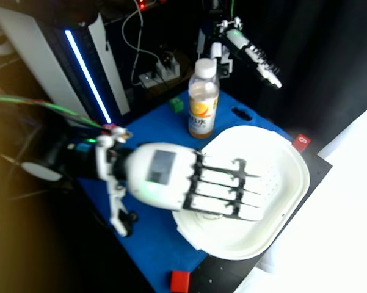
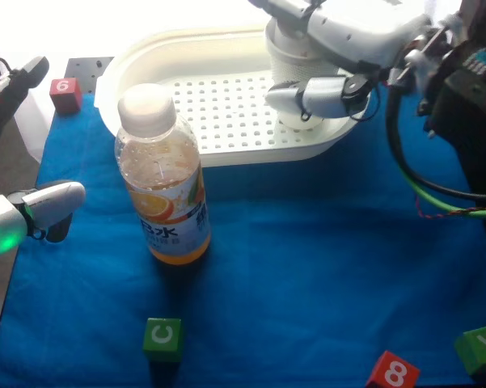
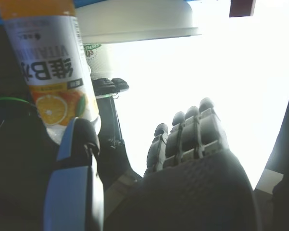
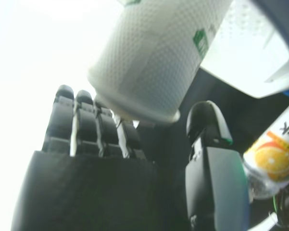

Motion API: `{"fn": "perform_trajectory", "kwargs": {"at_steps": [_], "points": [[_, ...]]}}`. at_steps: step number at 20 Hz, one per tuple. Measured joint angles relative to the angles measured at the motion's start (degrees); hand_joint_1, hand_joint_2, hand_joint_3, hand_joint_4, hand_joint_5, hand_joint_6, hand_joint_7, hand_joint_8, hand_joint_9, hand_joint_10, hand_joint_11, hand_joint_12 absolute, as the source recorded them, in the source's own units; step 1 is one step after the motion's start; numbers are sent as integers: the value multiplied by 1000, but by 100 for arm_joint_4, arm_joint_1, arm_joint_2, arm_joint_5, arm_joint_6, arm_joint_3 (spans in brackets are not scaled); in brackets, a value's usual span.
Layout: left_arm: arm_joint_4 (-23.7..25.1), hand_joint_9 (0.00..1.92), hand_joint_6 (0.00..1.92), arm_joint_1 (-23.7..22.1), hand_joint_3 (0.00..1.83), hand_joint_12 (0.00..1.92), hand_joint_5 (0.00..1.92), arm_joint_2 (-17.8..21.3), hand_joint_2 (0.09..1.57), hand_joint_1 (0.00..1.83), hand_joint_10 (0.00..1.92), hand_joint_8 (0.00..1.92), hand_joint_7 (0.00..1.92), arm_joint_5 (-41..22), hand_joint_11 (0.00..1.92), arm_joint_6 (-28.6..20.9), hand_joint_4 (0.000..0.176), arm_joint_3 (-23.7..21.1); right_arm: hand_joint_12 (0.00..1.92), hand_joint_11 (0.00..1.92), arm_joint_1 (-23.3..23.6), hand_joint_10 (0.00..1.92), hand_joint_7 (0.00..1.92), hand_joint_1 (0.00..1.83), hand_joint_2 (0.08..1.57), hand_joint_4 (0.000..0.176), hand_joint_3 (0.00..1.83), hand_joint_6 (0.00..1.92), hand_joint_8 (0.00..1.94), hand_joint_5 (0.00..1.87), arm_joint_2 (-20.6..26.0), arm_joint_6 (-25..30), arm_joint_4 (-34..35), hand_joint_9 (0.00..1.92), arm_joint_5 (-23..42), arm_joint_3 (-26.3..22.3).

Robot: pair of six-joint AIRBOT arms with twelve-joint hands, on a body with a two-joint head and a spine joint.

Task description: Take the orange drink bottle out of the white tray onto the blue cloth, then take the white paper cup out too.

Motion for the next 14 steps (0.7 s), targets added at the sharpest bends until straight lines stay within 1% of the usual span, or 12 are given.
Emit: {"fn": "perform_trajectory", "kwargs": {"at_steps": [1, 2, 4, 5, 6, 7, 8, 9, 10, 11, 12, 14], "points": [[7, 0, 8, 0, 0, 12, 37, -4, 1090, 690, 0, 0, 0, 0, 23, -2, 123, 0, 0, 0, 0, 0, 0, 544, 1100, 34, 0, 0, 0, 0, -61, -2, -7, 0, -48, 76], [24, 0, 7, 0, 0, 10, 39, -4, 1096, 692, 0, 0, 0, 0, 14, -4, 139, 0, 0, 0, 31, 0, 0, 615, 1110, 15, 0, 0, 0, 0, -79, 0, 0, 0, -92, 118], [31, 0, 5, 0, 0, 14, 35, -4, 1099, 680, 0, 0, 0, -4, 21, -22, 140, 0, 12, 25, 39, 0, 0, 648, 1123, 7, 0, 0, 0, 0, -72, 0, 48, 0, -127, 157], [20, 0, 8, 11, 1, 1, 47, -4, 1110, 712, 0, 0, 0, -4, 0, -28, 123, 0, 1038, 0, 39, 58, 126, 726, 1160, 0, 0, 27, 37, 226, -61, 0, 68, 153, -142, 160], [20, 0, 8, 11, 6, 1, 51, -11, 1122, 706, 0, 0, 0, -4, 3, -39, 100, 0, 1322, 0, 39, 105, 231, 712, 1186, 0, 1, 63, 55, 304, -59, 0, 68, 231, -149, 160], [31, 0, 9, 11, 7, 4, 55, -11, 1127, 713, 0, 0, 0, -7, 8, -48, 88, 0, 1439, 0, 42, 193, 301, 733, 1197, 0, 0, 126, 26, 337, -59, 4, 74, 248, -92, 157], [35, 0, 9, 11, 2, 10, 59, -11, 1118, 707, 0, 0, 0, -4, 21, -50, 100, 0, 1539, 0, 42, 491, 360, 761, 1216, 0, 0, 355, 28, 278, -61, 4, 74, 198, -37, 157], [20, 0, 7, 22, 0, 15, 58, -11, 1113, 691, 0, 0, 0, -11, 29, -52, 105, 0, 1568, 0, 61, 699, 387, 785, 1226, 0, 0, 682, 32, 166, -61, 2, 66, 142, 4, 157], [4, 0, 7, 35, 0, 15, 58, -11, 1113, 691, 0, 0, 0, -11, 29, -52, 105, 0, 1568, 0, 68, 699, 387, 785, 1226, 0, 0, 682, 32, 166, -61, 2, 66, 142, 9, 157], [-20, 0, 6, 35, 0, 18, 56, -13, 1106, 683, 0, 0, 0, -13, 33, -66, 106, 0, 1698, 12, 83, 960, 441, 839, 1235, 0, 1, 938, 63, 117, -61, 4, 66, 165, 15, 151], [-33, 0, 4, 35, 0, 20, 55, -15, 1109, 694, 0, 0, 0, -13, 30, -68, 122, 0, 1811, 111, 83, 1299, 312, 924, 1227, 0, 1, 1229, 656, 88, -61, -2, 61, 190, 31, 151], [-20, 0, 2, 35, 0, 25, 50, -15, 1107, 686, 0, 0, 0, -26, 32, -68, 109, 0, 1831, 97, 83, 1287, 239, 985, 1226, 0, 0, 1322, 917, 111, -61, 0, 61, 214, 35, 138]]}}
